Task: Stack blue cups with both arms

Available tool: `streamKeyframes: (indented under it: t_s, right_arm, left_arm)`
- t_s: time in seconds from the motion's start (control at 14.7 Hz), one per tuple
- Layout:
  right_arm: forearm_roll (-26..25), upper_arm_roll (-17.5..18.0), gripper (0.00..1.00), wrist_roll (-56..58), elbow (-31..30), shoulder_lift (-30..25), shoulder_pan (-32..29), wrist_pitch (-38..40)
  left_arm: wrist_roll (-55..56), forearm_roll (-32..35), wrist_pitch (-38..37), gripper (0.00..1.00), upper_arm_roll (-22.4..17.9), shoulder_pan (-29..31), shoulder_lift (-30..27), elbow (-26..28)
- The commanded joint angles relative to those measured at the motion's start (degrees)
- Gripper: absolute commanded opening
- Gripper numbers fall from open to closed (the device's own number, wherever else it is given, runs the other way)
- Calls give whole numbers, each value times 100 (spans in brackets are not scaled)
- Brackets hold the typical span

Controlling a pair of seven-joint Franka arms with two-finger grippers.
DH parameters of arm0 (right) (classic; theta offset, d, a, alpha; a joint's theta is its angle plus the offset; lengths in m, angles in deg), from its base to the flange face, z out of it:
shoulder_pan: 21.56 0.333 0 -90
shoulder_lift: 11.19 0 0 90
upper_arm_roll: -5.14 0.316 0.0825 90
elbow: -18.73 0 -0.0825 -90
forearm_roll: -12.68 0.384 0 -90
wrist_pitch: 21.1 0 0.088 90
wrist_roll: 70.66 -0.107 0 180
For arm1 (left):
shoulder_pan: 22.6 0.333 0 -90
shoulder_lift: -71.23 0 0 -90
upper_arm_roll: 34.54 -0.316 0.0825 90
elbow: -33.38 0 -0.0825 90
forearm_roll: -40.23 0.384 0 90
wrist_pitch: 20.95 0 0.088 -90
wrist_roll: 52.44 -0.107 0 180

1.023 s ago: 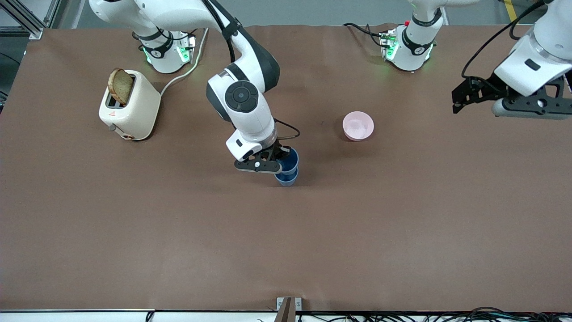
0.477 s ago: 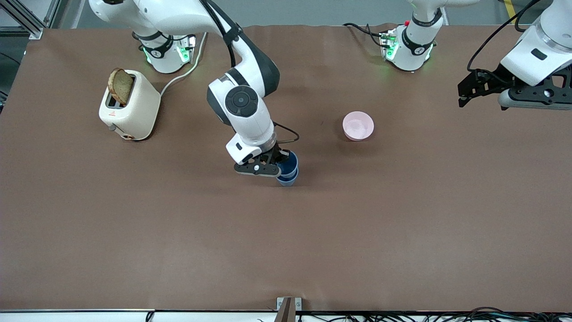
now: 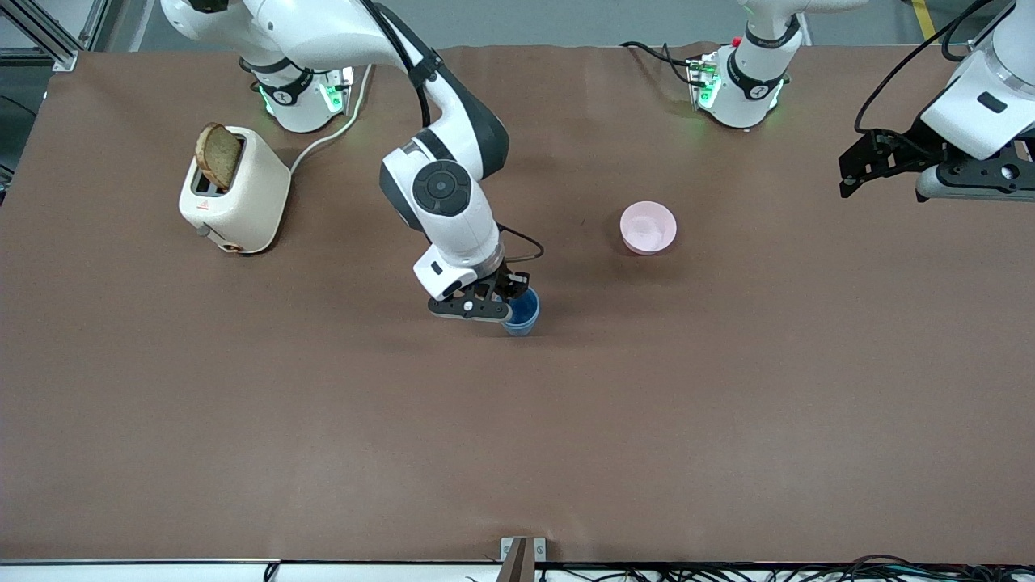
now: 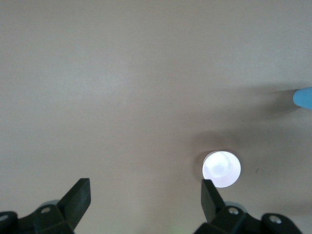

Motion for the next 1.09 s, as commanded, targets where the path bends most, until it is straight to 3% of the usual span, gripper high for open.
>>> streamKeyframes:
  t_s: [0.0,0.14,0.41,0.68,1.02]
  right_arm:
    - [-29,-58,100,19,36,-247,-40,110]
    - [-91,-329,100,11,9,-721,-137,460]
    - [-327,-1226,100,168,-8,-1653,-155,1671]
    - [-425,-1929,100,1344,-8,-2251,-330,2517]
    - [-425,-2159,100,2575,88,-2858,-1041,3360]
  left_arm:
    - [-99,-12,63,100,-24,-35,-26,19]
    - [-99,-12,63,100,-24,-35,-35,19]
    - [-108,-21,45,100,-15,-27,-52,19]
    - [-108,-21,45,100,-6,-26,-52,19]
    - [-99,-21,45,100,2,-53,-44,19]
